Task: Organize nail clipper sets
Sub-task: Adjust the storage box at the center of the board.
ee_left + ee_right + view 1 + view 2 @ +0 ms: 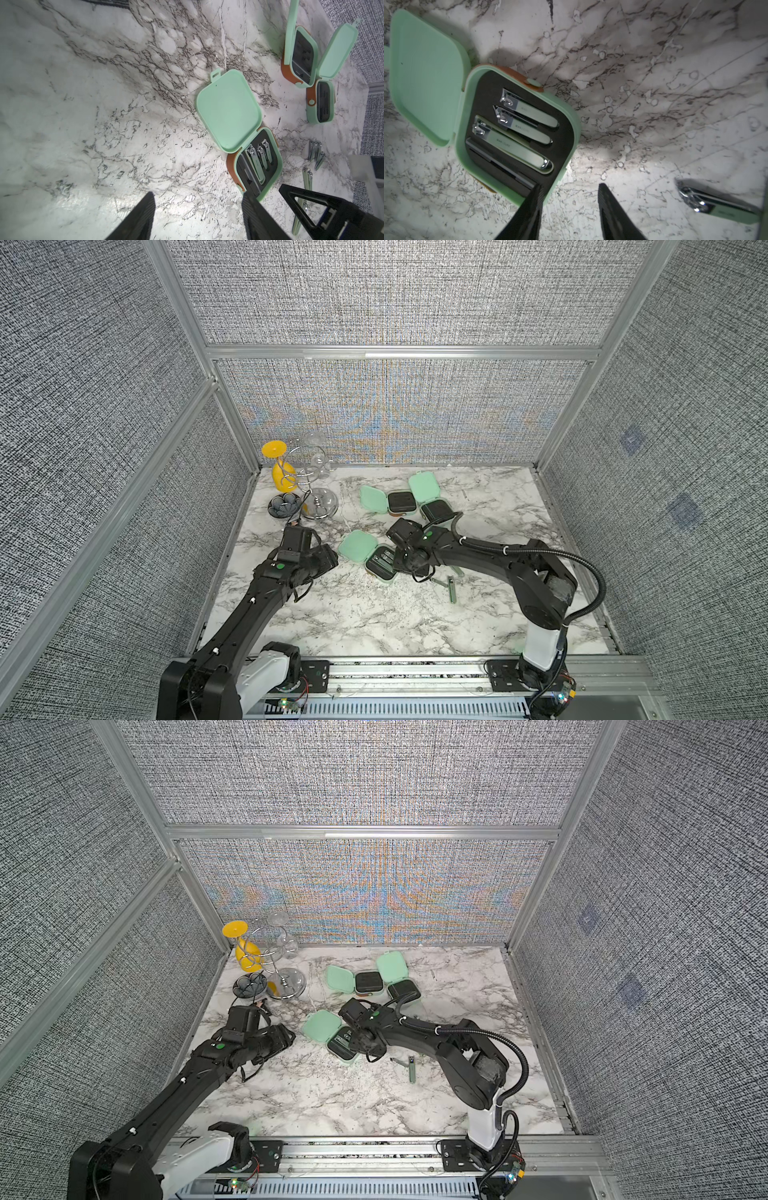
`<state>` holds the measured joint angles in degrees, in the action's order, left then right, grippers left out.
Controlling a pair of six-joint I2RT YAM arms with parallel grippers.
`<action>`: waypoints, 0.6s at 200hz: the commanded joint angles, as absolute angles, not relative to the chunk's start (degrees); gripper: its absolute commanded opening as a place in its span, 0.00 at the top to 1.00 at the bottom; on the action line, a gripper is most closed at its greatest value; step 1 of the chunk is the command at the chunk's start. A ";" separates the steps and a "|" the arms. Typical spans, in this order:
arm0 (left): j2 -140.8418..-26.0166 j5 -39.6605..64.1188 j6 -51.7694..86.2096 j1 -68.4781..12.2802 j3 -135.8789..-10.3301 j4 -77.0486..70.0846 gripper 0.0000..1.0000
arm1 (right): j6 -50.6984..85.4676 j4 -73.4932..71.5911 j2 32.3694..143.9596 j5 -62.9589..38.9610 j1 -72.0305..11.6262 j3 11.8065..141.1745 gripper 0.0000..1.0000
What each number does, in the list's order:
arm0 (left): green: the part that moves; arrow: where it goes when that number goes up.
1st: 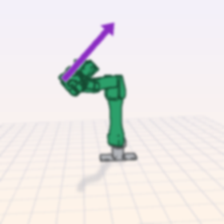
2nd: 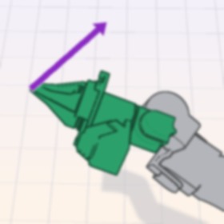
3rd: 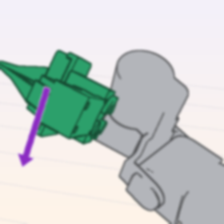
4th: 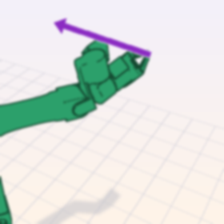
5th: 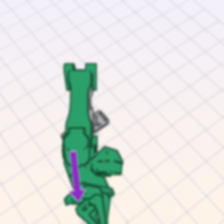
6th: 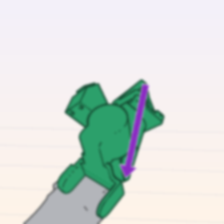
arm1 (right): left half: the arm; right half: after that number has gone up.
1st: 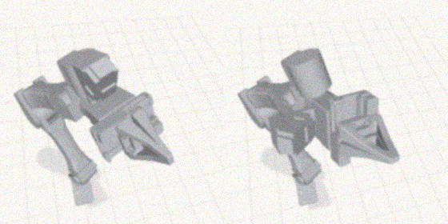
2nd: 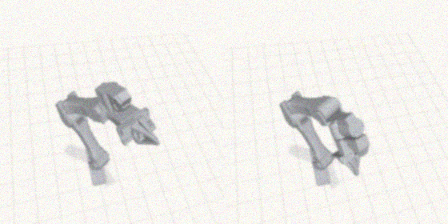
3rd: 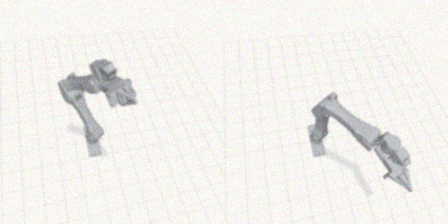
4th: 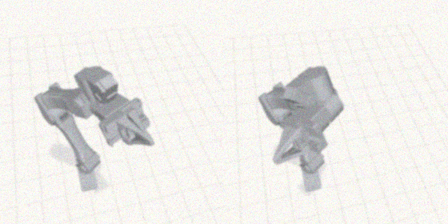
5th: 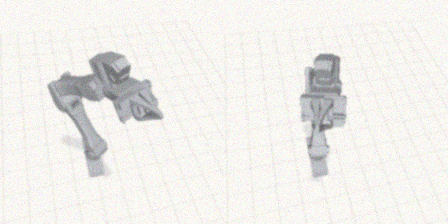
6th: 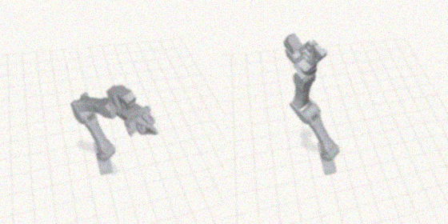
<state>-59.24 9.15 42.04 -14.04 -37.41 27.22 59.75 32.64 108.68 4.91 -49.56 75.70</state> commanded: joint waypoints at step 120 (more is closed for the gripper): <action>-55.15 7.73 42.10 -13.80 -35.41 30.23 0.30 | 53.51 34.88 115.05 3.13 -46.48 79.42 0.97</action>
